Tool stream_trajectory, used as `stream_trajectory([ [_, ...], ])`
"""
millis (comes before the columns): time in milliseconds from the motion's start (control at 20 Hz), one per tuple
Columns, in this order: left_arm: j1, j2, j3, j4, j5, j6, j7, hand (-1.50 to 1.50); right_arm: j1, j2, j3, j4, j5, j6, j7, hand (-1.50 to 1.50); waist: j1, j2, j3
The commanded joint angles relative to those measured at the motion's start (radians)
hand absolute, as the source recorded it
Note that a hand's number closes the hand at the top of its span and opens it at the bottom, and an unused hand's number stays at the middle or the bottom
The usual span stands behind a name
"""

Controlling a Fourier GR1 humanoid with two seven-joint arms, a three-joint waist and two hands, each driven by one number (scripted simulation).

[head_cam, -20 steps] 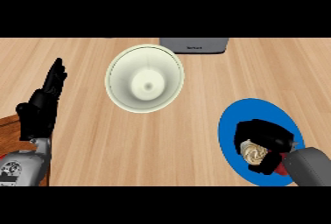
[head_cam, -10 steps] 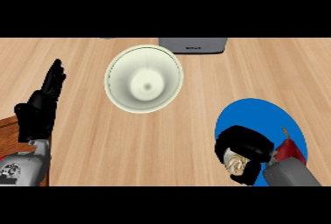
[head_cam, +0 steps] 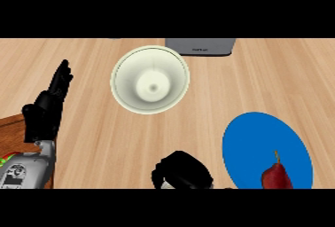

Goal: Pick the cupcake from the plate and place it in the bowl

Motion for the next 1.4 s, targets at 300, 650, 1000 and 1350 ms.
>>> stream_trajectory([
  [300,0.002,0.01,0.011,0.009,0.003,-0.008,0.006,0.0,0.027,0.035,0.265,-0.254,-0.023,-0.394,0.514,1.5,-0.013,-0.007,-0.003],
  [650,-0.024,-0.002,0.005,0.006,0.006,-0.009,0.008,0.0,-0.154,0.036,0.335,-0.247,0.042,-0.605,0.871,1.5,0.011,0.009,-0.002],
  [1000,-0.074,-0.026,-0.029,0.037,-0.019,-0.01,0.017,0.0,-0.515,0.036,0.203,-0.114,-0.072,-0.765,1.079,1.5,0.037,0.023,-0.001],
  [1350,-0.073,-0.044,-0.041,0.046,-0.035,-0.004,-0.01,0.0,-0.812,0.036,0.084,0.239,-0.15,-0.907,1.058,1.5,0.047,0.03,-0.001],
])
